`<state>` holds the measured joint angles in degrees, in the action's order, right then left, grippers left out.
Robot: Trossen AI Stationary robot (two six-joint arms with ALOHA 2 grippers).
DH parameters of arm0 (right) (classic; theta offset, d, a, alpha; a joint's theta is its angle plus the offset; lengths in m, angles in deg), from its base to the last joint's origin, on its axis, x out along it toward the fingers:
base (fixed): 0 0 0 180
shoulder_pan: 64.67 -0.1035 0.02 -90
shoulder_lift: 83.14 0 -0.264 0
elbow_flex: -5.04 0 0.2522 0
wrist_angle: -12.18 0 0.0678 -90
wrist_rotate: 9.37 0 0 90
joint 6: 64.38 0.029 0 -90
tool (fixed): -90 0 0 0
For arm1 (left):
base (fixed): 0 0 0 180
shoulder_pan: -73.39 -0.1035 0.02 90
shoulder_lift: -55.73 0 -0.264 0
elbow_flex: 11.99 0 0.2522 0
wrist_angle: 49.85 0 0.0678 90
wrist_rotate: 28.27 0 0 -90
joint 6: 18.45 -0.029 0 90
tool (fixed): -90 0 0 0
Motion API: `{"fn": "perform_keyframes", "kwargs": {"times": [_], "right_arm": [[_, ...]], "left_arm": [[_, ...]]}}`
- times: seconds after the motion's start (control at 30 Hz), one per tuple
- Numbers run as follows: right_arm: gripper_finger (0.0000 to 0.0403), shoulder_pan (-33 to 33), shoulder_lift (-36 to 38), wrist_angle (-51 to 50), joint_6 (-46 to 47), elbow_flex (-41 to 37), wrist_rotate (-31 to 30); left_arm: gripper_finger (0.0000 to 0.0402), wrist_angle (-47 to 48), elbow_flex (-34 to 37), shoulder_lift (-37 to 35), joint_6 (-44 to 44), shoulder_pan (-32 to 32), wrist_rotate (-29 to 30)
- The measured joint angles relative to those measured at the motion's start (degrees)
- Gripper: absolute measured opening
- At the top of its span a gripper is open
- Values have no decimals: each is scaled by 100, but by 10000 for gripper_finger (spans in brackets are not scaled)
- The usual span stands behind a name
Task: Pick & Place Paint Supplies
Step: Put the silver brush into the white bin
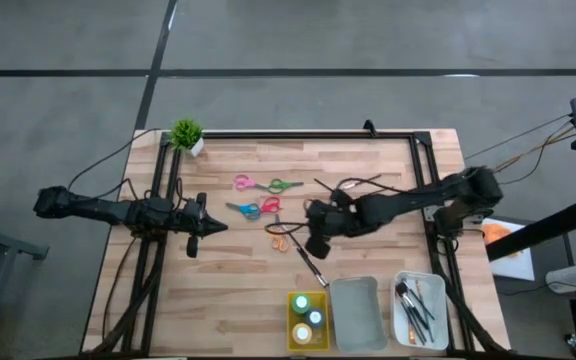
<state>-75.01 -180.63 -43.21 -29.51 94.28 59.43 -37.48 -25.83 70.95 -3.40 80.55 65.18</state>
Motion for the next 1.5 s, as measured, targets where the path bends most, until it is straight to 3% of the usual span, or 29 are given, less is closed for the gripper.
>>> {"fn": "perform_keyframes", "kwargs": {"times": [0.37,0.6,0.83,1.5], "right_arm": [[105,176,-1393,-11,-107,1008,526],[105,187,-2058,-13,-100,1395,557],[105,230,-2621,-11,284,1645,1071],[105,246,-2874,9,527,1663,1072]], "left_arm": [[0,1,0,2,0,0,-2],[0,2,0,2,0,0,-2],[0,1,0,-1,0,-2,0],[0,2,0,0,0,0,0]]}}
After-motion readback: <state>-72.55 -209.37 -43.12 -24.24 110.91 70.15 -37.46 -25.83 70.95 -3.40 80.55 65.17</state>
